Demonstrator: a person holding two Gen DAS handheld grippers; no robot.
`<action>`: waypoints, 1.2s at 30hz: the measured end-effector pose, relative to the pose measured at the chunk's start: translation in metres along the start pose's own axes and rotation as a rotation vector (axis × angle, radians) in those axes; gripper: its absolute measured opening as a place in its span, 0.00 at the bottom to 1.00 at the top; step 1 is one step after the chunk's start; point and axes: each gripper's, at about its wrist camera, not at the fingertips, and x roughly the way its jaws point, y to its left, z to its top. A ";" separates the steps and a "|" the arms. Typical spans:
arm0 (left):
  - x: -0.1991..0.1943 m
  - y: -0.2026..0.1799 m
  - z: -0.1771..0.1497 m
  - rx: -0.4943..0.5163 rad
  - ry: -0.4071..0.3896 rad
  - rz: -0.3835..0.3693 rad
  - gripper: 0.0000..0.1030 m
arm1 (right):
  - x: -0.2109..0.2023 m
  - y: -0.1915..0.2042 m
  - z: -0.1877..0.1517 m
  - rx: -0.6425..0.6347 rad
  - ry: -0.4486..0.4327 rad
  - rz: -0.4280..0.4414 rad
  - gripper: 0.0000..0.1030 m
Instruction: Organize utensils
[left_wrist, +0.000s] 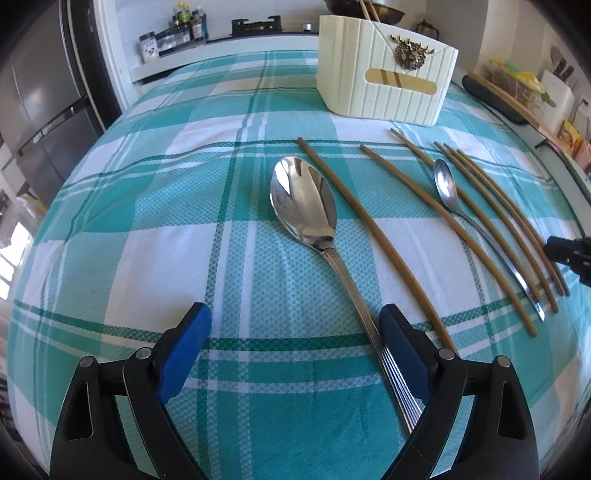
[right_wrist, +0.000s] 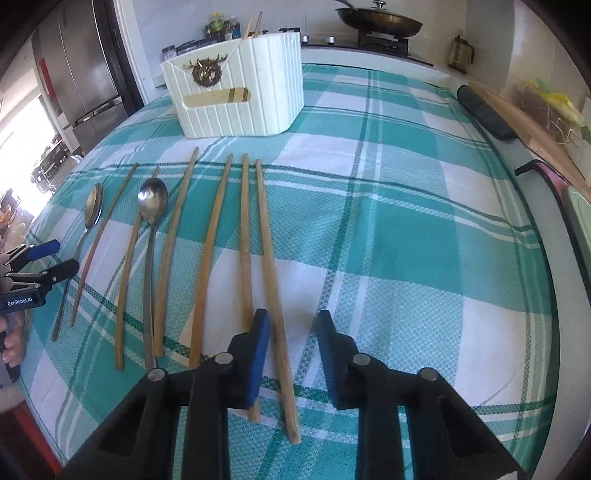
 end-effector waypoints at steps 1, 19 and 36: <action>0.000 0.001 0.000 0.003 0.003 -0.001 0.90 | 0.001 0.002 -0.001 -0.012 0.003 0.000 0.23; -0.008 0.038 0.002 -0.032 -0.028 0.022 0.20 | -0.026 -0.019 -0.041 0.294 -0.081 -0.277 0.08; 0.008 0.045 0.007 0.045 -0.017 -0.016 0.97 | -0.020 -0.022 -0.048 0.219 -0.129 -0.233 0.55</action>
